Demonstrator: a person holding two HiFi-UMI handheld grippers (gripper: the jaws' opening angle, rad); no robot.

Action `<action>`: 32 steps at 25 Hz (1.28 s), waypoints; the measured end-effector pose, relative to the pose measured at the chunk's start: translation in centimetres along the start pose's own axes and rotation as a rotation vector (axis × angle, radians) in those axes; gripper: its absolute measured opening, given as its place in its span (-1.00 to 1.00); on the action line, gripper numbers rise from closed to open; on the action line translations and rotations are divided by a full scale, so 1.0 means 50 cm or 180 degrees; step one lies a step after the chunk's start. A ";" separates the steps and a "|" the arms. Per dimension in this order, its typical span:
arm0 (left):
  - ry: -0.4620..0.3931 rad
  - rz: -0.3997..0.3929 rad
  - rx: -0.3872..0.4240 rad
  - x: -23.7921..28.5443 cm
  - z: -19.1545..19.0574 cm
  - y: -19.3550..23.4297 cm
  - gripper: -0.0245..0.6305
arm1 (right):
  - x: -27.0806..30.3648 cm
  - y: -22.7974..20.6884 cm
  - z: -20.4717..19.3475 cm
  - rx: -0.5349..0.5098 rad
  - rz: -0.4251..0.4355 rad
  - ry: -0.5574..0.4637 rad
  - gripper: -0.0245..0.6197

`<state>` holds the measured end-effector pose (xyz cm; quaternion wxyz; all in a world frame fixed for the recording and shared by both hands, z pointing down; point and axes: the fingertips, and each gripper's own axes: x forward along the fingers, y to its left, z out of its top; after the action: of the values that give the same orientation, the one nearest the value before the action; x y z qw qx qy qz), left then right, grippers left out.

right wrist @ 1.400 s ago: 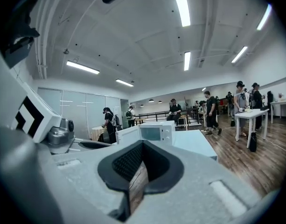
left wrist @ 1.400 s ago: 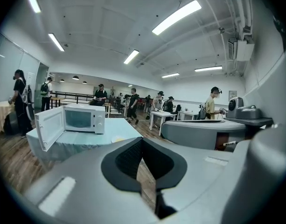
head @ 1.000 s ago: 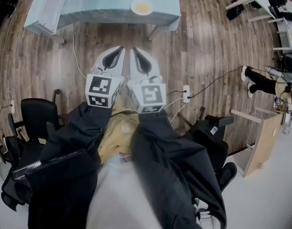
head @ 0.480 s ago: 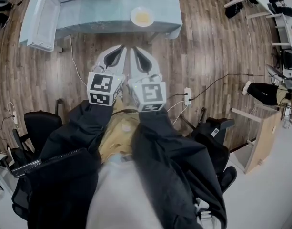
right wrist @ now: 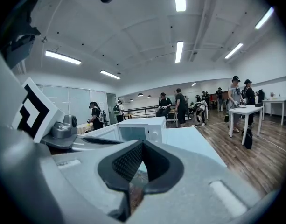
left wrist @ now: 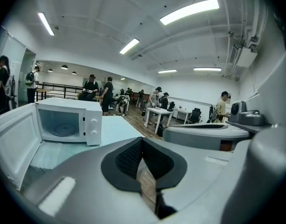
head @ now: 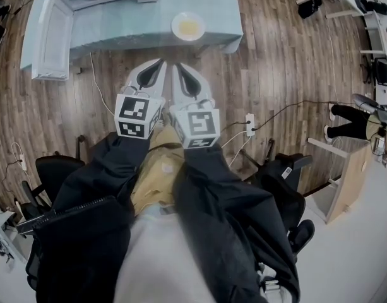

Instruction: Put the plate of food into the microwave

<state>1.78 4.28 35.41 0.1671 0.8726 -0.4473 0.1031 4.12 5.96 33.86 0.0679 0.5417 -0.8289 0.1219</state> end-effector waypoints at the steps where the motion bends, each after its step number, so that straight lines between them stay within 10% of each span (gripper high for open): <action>1: 0.0017 -0.0010 -0.0007 0.005 -0.001 -0.001 -0.93 | 0.002 -0.003 -0.001 0.0013 -0.0001 0.0015 -0.93; 32: 0.0259 0.0395 -0.0015 0.354 0.095 0.142 -0.93 | 0.314 -0.238 0.049 0.0155 0.0439 0.0246 -0.93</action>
<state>6.38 -14.59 38.26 0.1804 0.8379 -0.4936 0.1476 8.68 -13.12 36.89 0.0782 0.4797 -0.8578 0.1673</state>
